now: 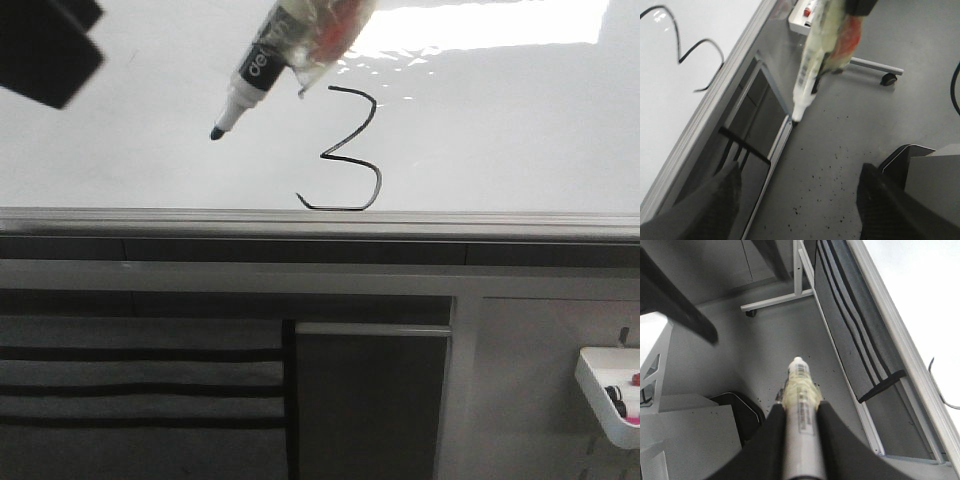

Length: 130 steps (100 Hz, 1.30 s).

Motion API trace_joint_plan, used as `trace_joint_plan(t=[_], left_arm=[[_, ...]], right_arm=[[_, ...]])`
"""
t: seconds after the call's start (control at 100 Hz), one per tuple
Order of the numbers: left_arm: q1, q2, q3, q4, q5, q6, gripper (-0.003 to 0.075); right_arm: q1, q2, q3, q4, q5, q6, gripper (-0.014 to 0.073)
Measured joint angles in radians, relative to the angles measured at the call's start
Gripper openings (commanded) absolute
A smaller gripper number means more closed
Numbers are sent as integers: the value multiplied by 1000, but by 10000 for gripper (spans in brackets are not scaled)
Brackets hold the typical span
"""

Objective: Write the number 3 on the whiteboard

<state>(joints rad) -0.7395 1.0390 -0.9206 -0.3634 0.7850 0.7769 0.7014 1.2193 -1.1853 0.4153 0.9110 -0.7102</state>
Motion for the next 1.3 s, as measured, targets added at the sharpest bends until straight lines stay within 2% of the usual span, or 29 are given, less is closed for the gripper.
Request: trace_joint_plan(t=[0.15, 0.34, 0.52, 0.81, 1.3], left_arm=[[-84, 101, -37, -6, -77, 11, 449], [-100, 206, -56, -9, -113, 11, 438], [-100, 224, -58, -15, -160, 11, 333], [-100, 218, -58, -16, -165, 11, 181], [-100, 218, -58, -17, -165, 21, 43]], right_arm=[[0, 0, 1, 0, 2, -7, 45], [0, 0, 1, -2, 2, -9, 45], [0, 0, 1, -2, 6, -9, 45], [0, 0, 1, -2, 6, -9, 45], [0, 0, 1, -4, 0, -9, 49]])
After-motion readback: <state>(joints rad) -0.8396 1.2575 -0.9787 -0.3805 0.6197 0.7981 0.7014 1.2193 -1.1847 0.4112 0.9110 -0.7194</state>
